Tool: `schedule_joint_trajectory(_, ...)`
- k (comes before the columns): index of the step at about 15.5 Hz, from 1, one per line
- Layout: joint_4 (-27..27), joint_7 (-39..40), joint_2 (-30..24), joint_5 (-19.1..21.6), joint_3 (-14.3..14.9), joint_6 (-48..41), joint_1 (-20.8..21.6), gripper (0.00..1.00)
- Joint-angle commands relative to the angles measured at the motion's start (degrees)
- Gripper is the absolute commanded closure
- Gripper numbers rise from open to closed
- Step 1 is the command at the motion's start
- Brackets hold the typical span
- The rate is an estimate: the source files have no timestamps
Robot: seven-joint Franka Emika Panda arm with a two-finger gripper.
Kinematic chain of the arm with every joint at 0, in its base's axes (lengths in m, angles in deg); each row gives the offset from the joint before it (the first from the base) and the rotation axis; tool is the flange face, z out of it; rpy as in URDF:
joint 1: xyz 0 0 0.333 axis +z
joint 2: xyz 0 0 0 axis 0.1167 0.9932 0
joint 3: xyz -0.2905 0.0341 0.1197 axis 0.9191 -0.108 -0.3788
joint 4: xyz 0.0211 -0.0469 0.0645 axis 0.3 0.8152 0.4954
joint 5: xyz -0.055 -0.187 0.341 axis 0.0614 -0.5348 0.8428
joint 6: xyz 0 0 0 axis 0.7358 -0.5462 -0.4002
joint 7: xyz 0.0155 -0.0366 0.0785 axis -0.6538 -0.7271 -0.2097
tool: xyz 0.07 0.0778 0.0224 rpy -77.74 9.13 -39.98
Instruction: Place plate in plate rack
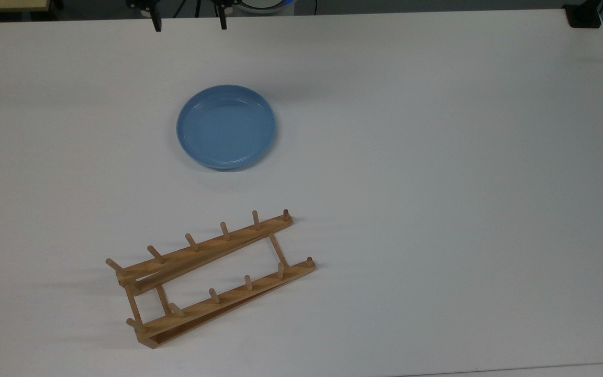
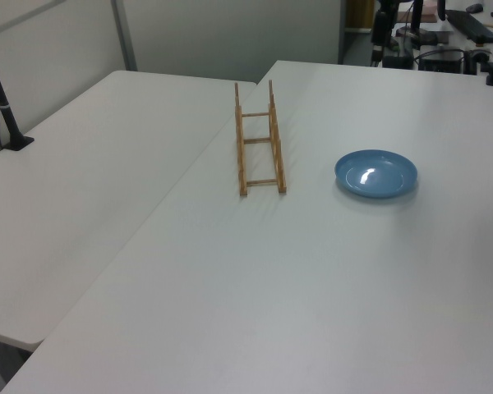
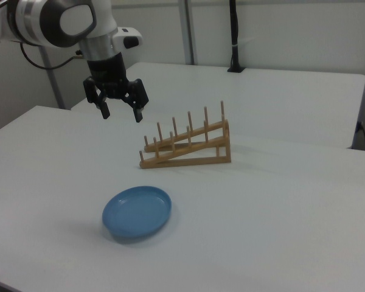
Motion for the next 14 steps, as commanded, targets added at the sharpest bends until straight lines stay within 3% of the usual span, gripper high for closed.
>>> schedule_joint_trajectory(1,1.25,17.10,-0.14,-4.93,0.69,-1.98,-1.99,0.00)
schedule_joint_trajectory(3,2.83,17.03,0.39,-5.21,0.69,1.08,-3.92,0.00)
schedule_joint_trajectory(6,10.20,16.77,0.22,-5.21,0.69,12.14,-6.30,0.03)
schedule_joint_trajectory(11,21.71,7.73,1.53,-5.21,0.52,29.63,-5.87,0.04)
schedule_joint_trajectory(14,23.40,3.50,5.21,-5.29,0.34,34.13,-5.69,0.03)
